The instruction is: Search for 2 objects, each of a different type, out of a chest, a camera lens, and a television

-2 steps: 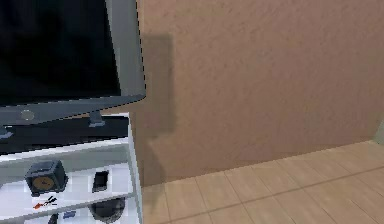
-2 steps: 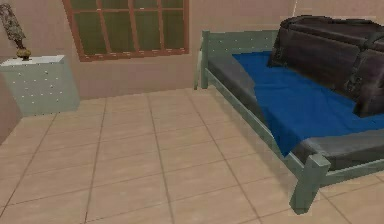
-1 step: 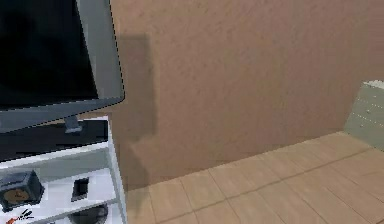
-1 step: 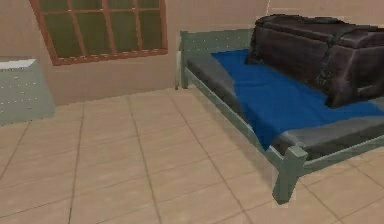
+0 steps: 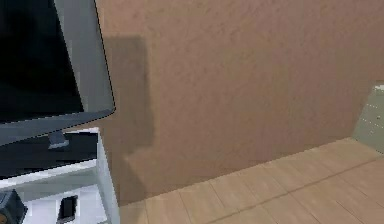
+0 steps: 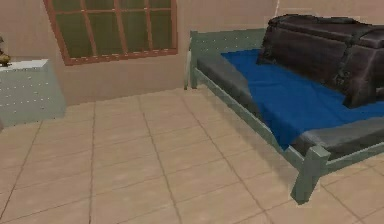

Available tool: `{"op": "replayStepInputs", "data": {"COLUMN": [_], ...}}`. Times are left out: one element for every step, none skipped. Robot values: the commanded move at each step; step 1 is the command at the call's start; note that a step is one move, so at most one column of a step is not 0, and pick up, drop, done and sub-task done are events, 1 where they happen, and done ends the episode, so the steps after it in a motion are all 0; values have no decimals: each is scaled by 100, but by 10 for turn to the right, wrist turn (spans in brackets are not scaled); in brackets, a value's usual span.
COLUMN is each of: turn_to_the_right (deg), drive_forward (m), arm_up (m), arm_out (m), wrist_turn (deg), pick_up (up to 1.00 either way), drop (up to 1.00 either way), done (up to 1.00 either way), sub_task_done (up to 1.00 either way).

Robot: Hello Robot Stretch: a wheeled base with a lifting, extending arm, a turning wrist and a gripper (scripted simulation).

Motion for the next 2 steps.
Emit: {"op": "replayStepInputs", "data": {"turn_to_the_right": [-450,0], "drive_forward": [0,0], "arm_up": [0,0], "arm_out": [0,0], "wrist_turn": [0,0], "pick_up": [0,0], "drop": [0,0], "done": [0,100], "sub_task_done": [0,0]}}
